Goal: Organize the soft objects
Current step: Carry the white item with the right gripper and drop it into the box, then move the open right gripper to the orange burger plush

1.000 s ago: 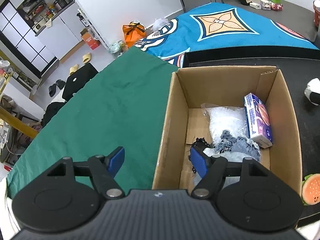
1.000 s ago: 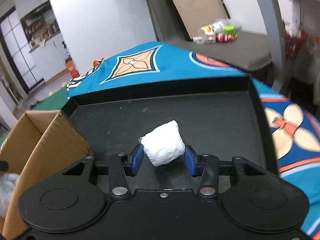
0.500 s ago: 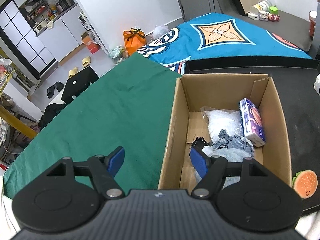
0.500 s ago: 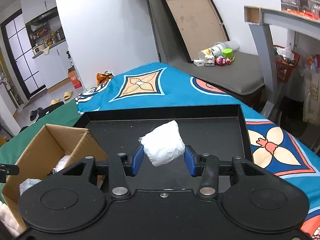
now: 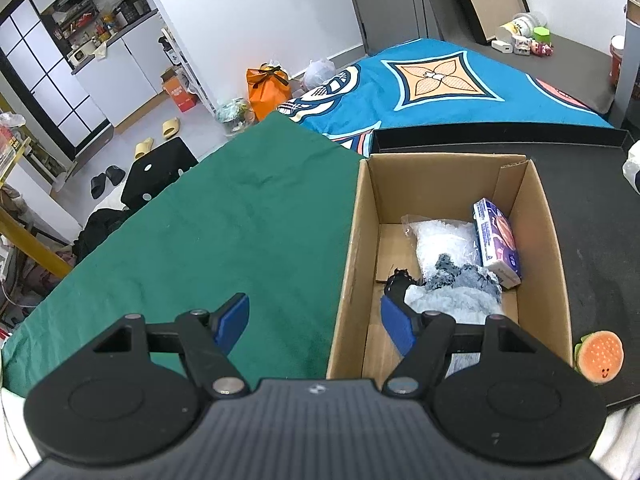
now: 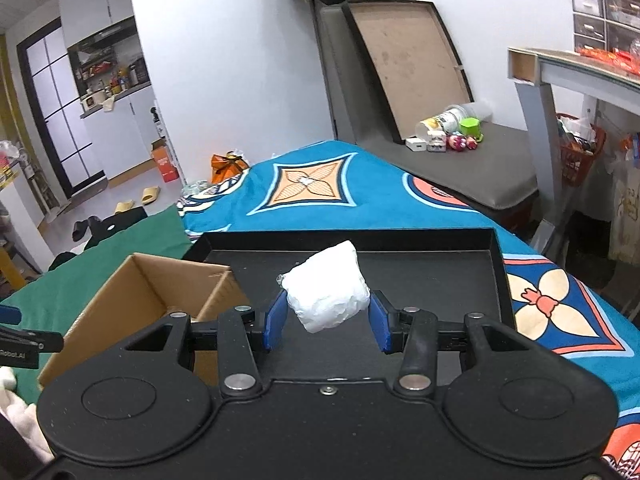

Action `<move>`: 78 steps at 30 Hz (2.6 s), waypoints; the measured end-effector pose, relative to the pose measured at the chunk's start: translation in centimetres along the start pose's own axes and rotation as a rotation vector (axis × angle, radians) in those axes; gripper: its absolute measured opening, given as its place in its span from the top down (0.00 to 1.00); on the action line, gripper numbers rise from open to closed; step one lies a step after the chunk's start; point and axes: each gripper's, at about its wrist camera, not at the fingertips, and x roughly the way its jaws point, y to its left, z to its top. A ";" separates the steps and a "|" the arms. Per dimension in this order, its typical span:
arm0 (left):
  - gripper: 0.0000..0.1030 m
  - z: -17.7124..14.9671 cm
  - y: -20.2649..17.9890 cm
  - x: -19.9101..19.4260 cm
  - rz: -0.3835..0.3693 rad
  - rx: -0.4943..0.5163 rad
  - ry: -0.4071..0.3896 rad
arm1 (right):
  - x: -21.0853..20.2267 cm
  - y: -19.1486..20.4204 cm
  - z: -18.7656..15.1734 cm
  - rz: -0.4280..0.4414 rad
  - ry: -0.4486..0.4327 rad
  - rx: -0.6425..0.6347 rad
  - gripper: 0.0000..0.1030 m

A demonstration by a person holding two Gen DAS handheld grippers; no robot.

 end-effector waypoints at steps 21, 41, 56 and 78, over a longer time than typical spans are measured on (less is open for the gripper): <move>0.31 -2.1 1.6 1.0 -0.083 -0.053 0.026 | -1.2 4.9 -0.7 0.067 0.039 -0.091 0.58; 0.73 -5.0 3.5 3.1 -0.243 -0.173 0.023 | -1.0 11.0 -1.8 0.104 0.100 -0.191 0.57; 0.91 -5.1 3.7 2.9 -0.284 -0.190 0.002 | -1.9 9.0 -1.8 0.050 0.120 -0.175 0.45; 0.81 -4.0 2.4 1.6 -0.211 -0.130 0.039 | -2.4 4.6 -5.8 0.033 0.226 -0.091 0.35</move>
